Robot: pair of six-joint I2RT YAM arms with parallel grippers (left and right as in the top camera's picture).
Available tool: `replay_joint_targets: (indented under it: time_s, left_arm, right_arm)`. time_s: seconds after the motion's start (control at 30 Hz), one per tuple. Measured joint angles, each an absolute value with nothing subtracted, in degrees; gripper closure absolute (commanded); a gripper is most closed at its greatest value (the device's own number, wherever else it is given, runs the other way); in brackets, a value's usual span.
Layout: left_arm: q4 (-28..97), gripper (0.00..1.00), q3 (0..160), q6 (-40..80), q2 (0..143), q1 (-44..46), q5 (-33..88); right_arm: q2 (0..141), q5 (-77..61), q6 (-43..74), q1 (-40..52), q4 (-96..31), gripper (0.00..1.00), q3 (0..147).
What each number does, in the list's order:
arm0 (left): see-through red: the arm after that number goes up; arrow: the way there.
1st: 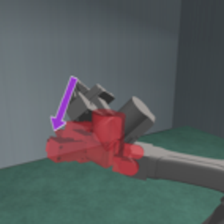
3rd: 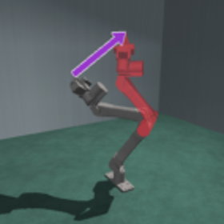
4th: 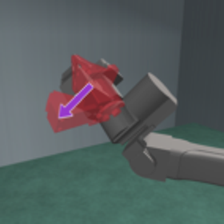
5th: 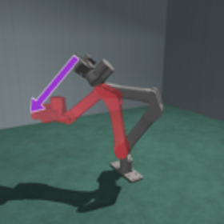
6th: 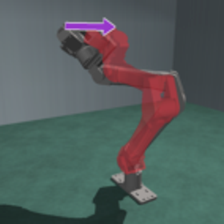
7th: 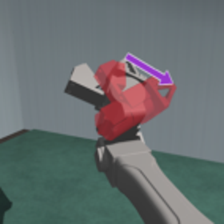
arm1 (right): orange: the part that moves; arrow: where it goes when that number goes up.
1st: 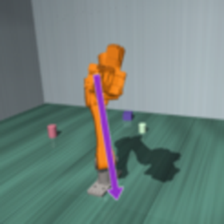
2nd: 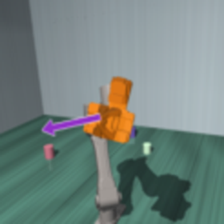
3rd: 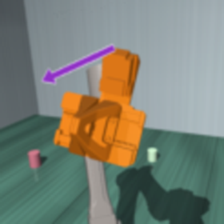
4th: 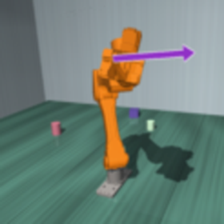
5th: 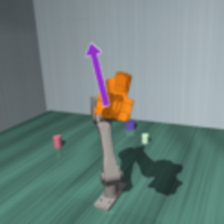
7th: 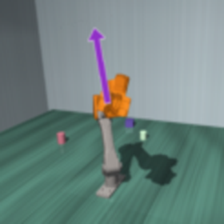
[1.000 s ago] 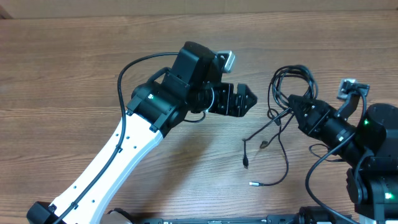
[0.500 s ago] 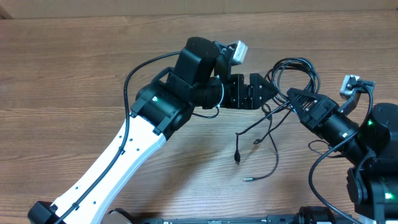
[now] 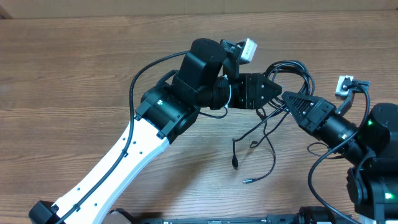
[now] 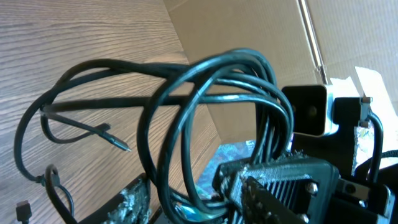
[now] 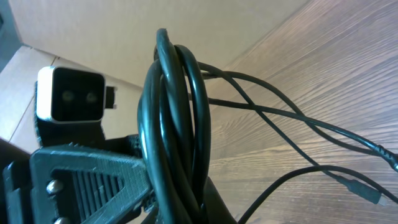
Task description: Untangle cables
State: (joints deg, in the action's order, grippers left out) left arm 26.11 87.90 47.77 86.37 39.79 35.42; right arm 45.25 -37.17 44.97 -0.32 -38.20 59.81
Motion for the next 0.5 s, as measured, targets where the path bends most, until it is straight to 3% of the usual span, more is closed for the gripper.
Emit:
replay_joint_targets:
  time_s: [0.37, 0.4, 0.43, 0.5]
  left_arm:
    - [25.63, 0.57, 87.90, 48.14, 86.39, 39.79, 35.40]
    - [25.63, 0.63, 87.90, 48.14, 86.39, 39.79, 35.40]
    - [25.63, 0.77, 87.90, 48.16, 86.39, 39.79, 35.40]
    - [25.63, 0.96, 87.90, 48.60, 86.39, 39.77, 35.35]
  right_arm:
    - [45.25, -42.44, 44.99, -0.32, -36.88, 0.96, 59.81]
    - [45.28, -42.74, 45.01, -0.34, -36.86, 0.96, 59.81]
    - [45.28, -43.07, 44.99, -0.34, -36.88, 0.96, 59.81]
    - [45.25, -43.46, 45.01, -0.34, -36.86, 0.96, 59.81]
